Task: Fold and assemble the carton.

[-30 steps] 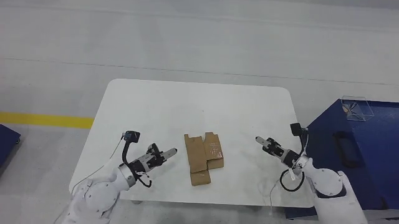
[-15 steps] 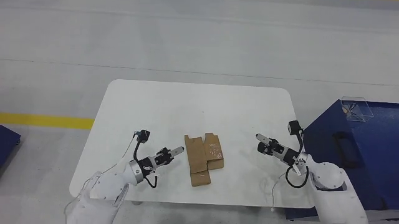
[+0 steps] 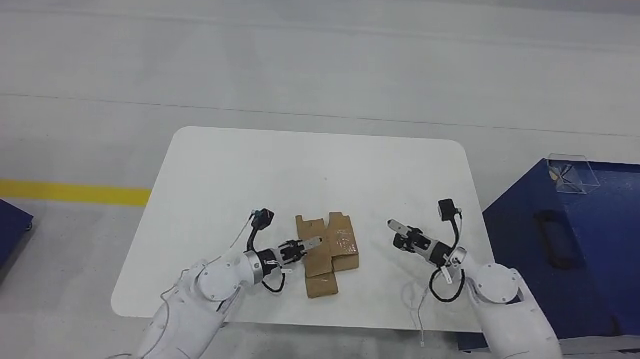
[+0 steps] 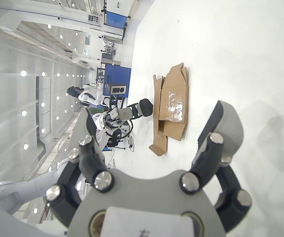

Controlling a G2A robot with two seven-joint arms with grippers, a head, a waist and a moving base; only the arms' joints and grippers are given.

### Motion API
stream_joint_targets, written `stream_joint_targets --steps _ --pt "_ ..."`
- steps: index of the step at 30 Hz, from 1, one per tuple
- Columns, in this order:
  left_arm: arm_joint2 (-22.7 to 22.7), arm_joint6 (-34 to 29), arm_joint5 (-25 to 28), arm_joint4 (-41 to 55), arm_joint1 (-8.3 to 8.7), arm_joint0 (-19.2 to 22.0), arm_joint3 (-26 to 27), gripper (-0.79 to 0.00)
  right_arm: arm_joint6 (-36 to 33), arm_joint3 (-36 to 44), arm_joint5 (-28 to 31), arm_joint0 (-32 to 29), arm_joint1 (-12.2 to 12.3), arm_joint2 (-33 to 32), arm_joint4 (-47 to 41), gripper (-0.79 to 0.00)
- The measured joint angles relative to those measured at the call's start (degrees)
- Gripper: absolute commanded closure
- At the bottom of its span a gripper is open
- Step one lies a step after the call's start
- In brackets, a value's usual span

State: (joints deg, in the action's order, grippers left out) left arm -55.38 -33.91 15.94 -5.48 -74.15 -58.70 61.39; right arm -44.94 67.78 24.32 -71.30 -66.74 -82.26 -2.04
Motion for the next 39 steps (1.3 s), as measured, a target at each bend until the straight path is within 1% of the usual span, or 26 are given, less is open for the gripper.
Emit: stream_joint_targets --steps 3,6,8,11,12,13,14,15,19,20,22,24,26,28,29,30,31,36,39 --pt "0.54 -0.37 0.20 0.24 -0.29 0.68 -1.96 -0.733 0.23 -0.43 -0.37 0.21 -0.09 0.85 -0.21 -0.785" --pt "1.48 -0.95 0.57 0.77 -0.72 1.18 -3.44 -0.653 0.31 -0.43 -0.58 0.28 -0.17 1.79 -0.15 -0.785" --pt "2.32 -1.14 0.68 0.83 -1.09 1.64 -4.38 -0.613 0.51 -0.40 -0.64 0.31 -0.21 2.35 -0.07 -0.785" --pt "3.63 -1.49 1.14 1.19 -1.68 2.19 -5.52 -0.413 0.76 -0.47 -0.79 0.41 -0.27 3.05 0.00 -0.785" --pt "3.93 -1.60 1.41 1.49 -1.85 2.33 -5.87 -0.391 0.78 -0.50 -0.83 0.43 -0.28 3.24 0.00 -0.785" --pt "4.30 -1.63 1.58 1.80 -2.07 2.58 -6.40 -0.388 0.76 -0.55 -0.89 0.45 -0.28 3.48 0.00 -0.785" --pt "4.59 -1.65 1.59 1.98 -2.25 2.81 -6.80 -0.391 0.74 -0.62 -0.95 0.49 -0.28 3.63 -0.04 -0.785" --pt "4.91 -1.71 1.57 2.16 -2.44 3.03 -7.19 -0.431 0.73 -0.72 -0.98 0.53 -0.29 3.76 -0.13 -0.785" --pt "5.86 -1.69 0.66 3.71 -3.24 3.85 -8.98 -0.493 0.15 -1.81 -1.55 1.01 -0.37 4.43 -1.50 -0.785" --pt "5.89 -1.60 0.39 4.15 -3.37 3.99 -9.28 -0.496 0.18 -2.06 -1.48 1.16 -0.38 4.53 -1.66 -0.785" --pt "5.41 -1.19 -0.44 6.00 -3.57 4.01 -9.64 -0.474 1.14 -2.50 -0.88 1.34 -0.35 4.36 -1.78 -0.785" --pt "4.72 -2.39 -1.45 8.45 -3.60 3.80 -9.56 -0.483 2.47 -2.54 -0.04 1.45 -0.21 3.70 -1.41 -0.785" --pt "3.80 -4.75 -3.18 11.42 -3.51 3.47 -9.05 -0.520 3.45 -2.38 0.37 1.59 0.03 2.82 -0.74 -0.785" --pt "3.29 -6.06 -4.55 12.08 -3.32 3.21 -8.00 -0.523 3.71 -2.16 -0.10 1.92 0.25 2.22 0.08 -0.785" --pt "3.22 -5.92 -5.15 11.59 -3.24 3.09 -7.45 -0.570 3.76 -2.05 -0.41 2.15 0.33 2.10 0.52 -0.785" --pt "3.19 -5.46 -5.69 10.99 -3.18 2.94 -6.73 -0.727 3.77 -1.99 -0.73 2.42 0.38 2.05 0.82 -0.785" --pt "3.14 -4.73 -6.08 10.18 -3.11 2.65 -5.59 -0.785 3.52 -2.04 -1.33 2.87 0.44 2.13 1.31 -0.785" --pt "1.53 -1.55 -4.89 6.82 -2.25 0.21 -0.66 -0.785 2.49 -3.64 -4.37 5.89 0.39 3.69 3.76 -0.785" --pt "0.48 -1.44 -5.98 5.68 -1.73 -1.15 1.37 -0.785 2.77 -6.09 -5.78 8.46 -0.02 5.99 5.87 -0.785"
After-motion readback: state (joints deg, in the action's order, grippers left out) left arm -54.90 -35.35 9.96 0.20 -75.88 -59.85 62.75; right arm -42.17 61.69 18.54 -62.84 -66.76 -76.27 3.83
